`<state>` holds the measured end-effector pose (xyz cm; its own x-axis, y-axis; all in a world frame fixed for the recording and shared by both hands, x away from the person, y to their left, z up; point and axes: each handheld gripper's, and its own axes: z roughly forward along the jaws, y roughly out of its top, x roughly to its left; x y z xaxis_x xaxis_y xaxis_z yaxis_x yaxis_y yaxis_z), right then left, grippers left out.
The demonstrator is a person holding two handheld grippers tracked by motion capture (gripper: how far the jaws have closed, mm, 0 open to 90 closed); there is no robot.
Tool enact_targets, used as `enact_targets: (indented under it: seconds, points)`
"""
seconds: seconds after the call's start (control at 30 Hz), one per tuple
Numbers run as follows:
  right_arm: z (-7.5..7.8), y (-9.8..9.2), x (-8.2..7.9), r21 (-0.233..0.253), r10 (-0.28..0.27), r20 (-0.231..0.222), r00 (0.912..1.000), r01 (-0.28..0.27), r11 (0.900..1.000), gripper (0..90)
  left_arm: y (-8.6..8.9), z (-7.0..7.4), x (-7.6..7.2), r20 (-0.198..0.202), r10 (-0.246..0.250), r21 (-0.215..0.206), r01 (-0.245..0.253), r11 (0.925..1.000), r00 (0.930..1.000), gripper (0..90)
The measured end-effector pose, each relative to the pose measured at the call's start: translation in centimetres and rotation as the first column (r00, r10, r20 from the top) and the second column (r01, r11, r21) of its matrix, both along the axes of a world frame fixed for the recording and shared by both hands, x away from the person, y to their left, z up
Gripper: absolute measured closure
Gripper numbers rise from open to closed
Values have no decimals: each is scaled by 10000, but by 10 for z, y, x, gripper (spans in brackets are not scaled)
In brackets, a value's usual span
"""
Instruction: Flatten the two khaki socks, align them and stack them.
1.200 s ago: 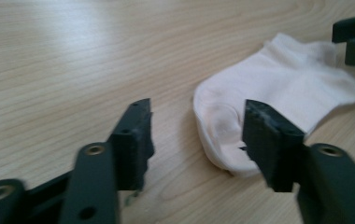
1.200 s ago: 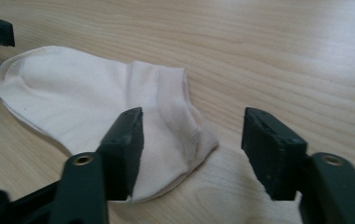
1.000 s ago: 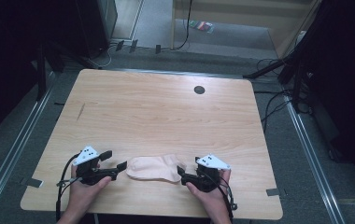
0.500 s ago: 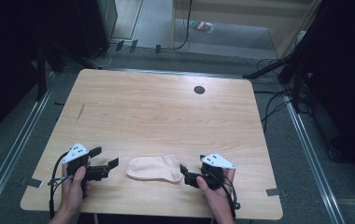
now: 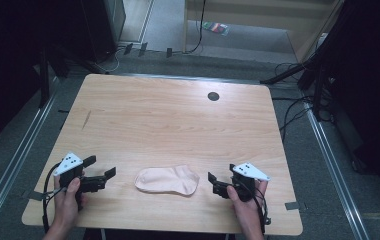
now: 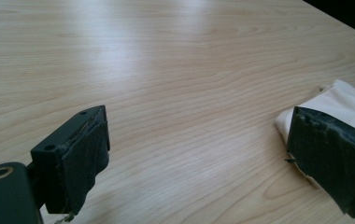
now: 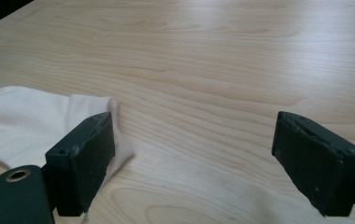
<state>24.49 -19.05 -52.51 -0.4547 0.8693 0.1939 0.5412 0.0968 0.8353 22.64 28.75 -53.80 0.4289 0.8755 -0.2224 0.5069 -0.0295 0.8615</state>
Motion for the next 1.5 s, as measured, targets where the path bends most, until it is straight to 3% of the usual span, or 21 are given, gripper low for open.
enact_targets:
  seconds: [0.03,0.2,0.37,0.73,1.0,1.17,1.4,1.5]
  points:
    - [0,-8,1,110,-154,-37,9999,154,9998,134,6,-2,1,-12,74,192,-74,9998,10000,60]
    - [0,-28,0,128,-567,-2,9984,567,9983,135,19,-4,0,-66,322,277,-320,9991,9995,57]
    - [-4,-56,0,-205,-1213,-39,9926,1212,9924,135,32,-4,-3,-57,567,196,-566,9982,9984,43]
    - [-13,-94,-3,-477,-1940,-228,9807,1928,9801,136,61,-8,-9,-68,967,644,-960,9933,9953,42]
    - [-19,-121,-10,-395,-2313,-350,9722,2300,9724,136,81,-8,-15,-37,1481,810,-1473,9858,9890,42]
    - [-23,-140,-16,-529,-2706,-333,9621,2687,9618,136,97,-10,-22,39,1763,797,-1761,9811,9843,42]
    - [-24,-148,-21,-244,-2788,-328,9598,2781,9602,137,97,-12,-25,146,1586,824,-1592,9838,9872,42]
    - [-24,-149,-21,-194,-2779,-365,9599,2773,9606,137,90,-14,-23,166,1502,1255,-1511,9805,9885,42]
